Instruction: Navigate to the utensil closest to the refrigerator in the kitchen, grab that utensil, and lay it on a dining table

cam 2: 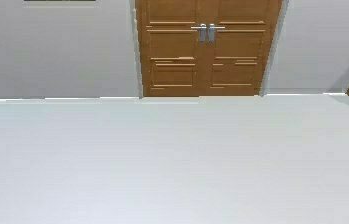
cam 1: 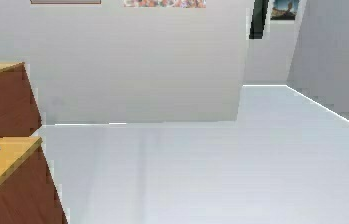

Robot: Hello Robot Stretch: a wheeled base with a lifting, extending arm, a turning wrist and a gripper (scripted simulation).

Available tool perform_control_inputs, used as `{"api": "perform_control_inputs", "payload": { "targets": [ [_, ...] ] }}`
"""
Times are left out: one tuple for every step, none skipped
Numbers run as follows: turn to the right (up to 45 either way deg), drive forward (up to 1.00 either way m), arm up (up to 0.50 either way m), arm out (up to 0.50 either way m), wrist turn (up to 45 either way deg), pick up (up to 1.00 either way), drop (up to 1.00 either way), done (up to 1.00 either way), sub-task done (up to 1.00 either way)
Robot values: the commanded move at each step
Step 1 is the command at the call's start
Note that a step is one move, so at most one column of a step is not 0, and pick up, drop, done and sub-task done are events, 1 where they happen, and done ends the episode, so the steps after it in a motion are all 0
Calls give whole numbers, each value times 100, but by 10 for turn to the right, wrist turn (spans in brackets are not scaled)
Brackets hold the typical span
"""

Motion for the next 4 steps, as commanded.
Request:
{"api": "perform_control_inputs", "payload": {
  "targets": [
    [0, 100, 0, 0, 0, 0, 0, 0, 0],
    [-90, 0, 0, 0, 0, 0, 0, 0, 0],
    [0, 15, 0, 0, 0, 0, 0, 0, 0],
    [-360, 0, 0, 0, 0, 0, 0, 0, 0]
  ]
}}
